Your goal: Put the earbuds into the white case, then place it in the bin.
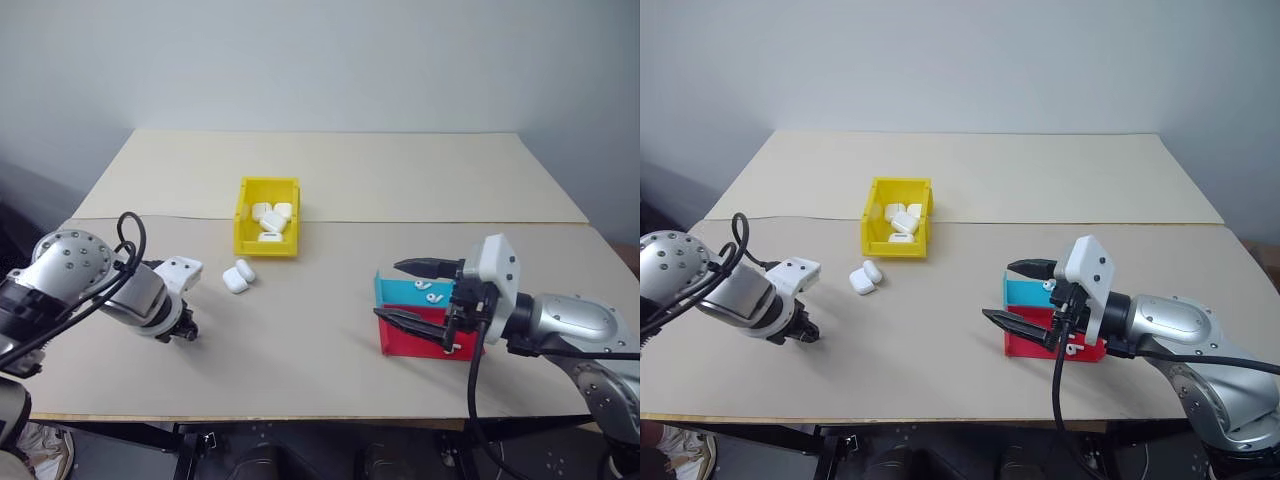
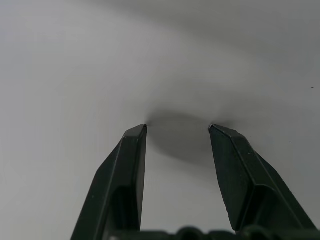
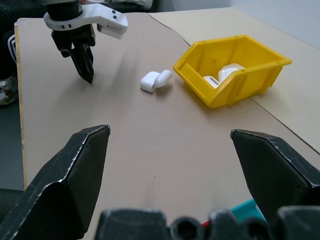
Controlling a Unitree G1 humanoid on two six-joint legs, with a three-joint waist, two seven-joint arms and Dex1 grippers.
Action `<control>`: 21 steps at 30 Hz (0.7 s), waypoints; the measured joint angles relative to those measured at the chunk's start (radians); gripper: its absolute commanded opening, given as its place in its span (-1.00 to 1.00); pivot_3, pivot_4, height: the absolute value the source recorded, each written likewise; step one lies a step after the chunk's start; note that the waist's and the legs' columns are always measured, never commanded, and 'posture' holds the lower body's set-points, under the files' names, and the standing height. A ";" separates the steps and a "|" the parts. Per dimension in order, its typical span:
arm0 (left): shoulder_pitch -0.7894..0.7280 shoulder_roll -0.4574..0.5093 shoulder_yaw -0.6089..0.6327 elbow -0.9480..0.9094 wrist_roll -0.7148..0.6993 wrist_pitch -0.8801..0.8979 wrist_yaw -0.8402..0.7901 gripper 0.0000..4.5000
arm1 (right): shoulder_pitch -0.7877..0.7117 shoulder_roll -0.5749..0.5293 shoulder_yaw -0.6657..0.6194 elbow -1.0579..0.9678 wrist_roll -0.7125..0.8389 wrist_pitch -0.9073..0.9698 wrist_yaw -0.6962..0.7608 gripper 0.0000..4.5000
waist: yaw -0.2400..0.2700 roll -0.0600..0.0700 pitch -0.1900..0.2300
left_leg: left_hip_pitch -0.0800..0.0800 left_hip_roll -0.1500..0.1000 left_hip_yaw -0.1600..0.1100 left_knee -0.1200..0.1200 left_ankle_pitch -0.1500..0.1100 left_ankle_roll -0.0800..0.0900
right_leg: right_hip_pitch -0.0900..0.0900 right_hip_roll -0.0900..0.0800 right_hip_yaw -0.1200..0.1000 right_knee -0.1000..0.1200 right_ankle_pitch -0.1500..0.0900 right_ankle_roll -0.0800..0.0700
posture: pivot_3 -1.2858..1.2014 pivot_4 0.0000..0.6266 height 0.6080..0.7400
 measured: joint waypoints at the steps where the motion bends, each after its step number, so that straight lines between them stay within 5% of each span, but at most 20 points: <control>1: 0.010 0.013 0.008 -0.012 0.000 -0.001 -0.002 -0.06 | 0.000 0.000 0.001 0.000 0.000 0.000 0.000 1.00 | 0.000 0.000 0.000 | 0.000 0.000 0.000 0.000 0.000 0.000 | 0.000 0.000 0.000 0.000 0.000 0.000 | 0.03 -0.52 1.00; 8: 0.100 0.140 0.163 -0.165 0.085 -0.024 -0.112 -0.06 | 0.008 0.001 0.005 0.000 0.003 -0.001 0.011 1.00 | 0.003 0.000 0.000 | 0.000 0.000 0.001 0.000 0.000 0.001 | 0.000 0.000 0.000 0.000 0.000 0.000 | 0.03 -0.52 1.00; 13: 0.291 0.185 0.356 -0.462 0.485 -0.221 -0.406 -0.06 | 0.005 0.010 0.016 0.004 0.003 -0.003 0.021 1.00 | 0.004 0.000 0.000 | -0.001 0.000 0.005 -0.001 0.000 -0.001 | 0.000 0.000 -0.001 -0.001 0.000 0.000 | 0.03 -0.52 1.00; 17: 0.287 0.213 0.323 -0.481 0.771 -0.310 -0.825 -0.06 | 0.000 0.017 0.031 0.006 -0.005 -0.006 0.023 1.00 | 0.006 0.000 0.000 | -0.001 0.000 0.005 -0.001 -0.001 0.001 | -0.001 0.000 -0.002 -0.001 0.000 0.000 | 0.03 -0.52 1.00; 21: 0.173 0.162 0.216 -0.415 1.014 -0.344 -1.143 0.30 | -0.007 0.023 0.047 0.012 -0.010 -0.007 0.030 1.00 | 0.012 0.000 0.000 | -0.002 -0.001 0.005 -0.001 -0.001 0.002 | -0.001 0.000 -0.002 -0.001 0.000 0.000 | 0.03 -0.52 1.00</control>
